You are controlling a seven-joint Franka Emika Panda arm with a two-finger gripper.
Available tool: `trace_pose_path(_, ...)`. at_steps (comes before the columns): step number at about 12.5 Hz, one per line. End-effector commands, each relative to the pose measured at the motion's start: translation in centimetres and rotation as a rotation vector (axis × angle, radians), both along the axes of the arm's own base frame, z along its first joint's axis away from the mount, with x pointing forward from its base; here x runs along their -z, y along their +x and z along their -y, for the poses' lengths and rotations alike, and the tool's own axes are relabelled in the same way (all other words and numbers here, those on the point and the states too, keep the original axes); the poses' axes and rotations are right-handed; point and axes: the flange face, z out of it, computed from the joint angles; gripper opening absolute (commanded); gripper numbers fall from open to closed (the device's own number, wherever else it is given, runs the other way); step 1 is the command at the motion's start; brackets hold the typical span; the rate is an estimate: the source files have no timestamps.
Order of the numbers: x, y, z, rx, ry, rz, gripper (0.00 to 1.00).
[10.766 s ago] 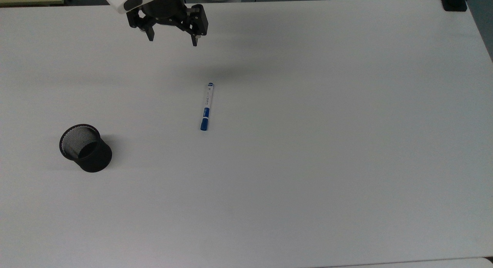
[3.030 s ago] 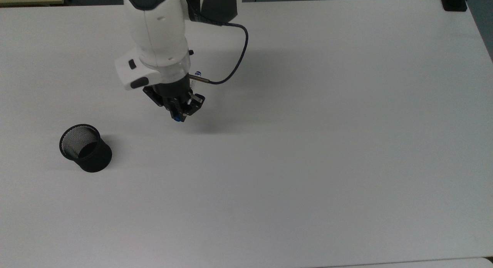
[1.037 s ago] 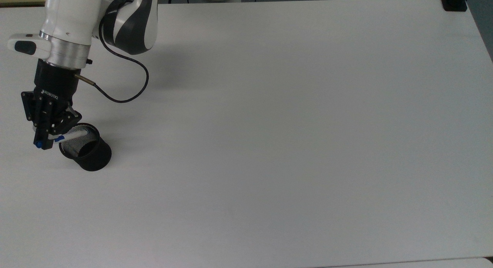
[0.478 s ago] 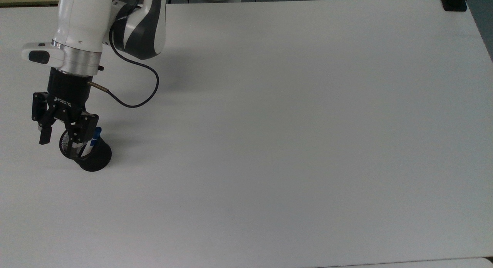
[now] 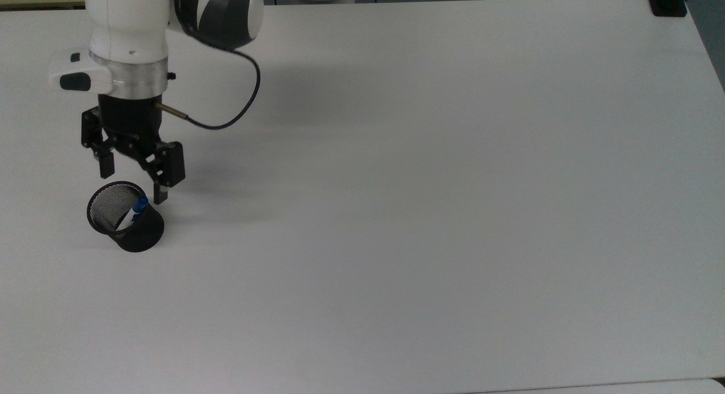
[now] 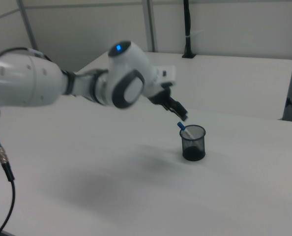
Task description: Insert the marker
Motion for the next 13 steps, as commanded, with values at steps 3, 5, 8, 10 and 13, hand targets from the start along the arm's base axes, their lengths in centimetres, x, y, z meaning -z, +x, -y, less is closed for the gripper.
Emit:
trace_pose_path(3, -5.9, -3.4, -11.4, -0.100, 0.166, -0.387, 1.00)
trace_pose_path(5, -6.6, -5.1, -14.8, -0.172, 0.166, -0.496, 1.00)
trace_pose_path(8, -9.2, -8.0, -17.4, -0.287, 0.151, -0.534, 1.00)
trace_pose_path(10, -8.7, -8.6, -18.0, -0.302, 0.152, -0.564, 1.00)
trace_pose_path(13, -10.9, -10.0, -15.9, -0.319, 0.154, -0.535, 1.00)
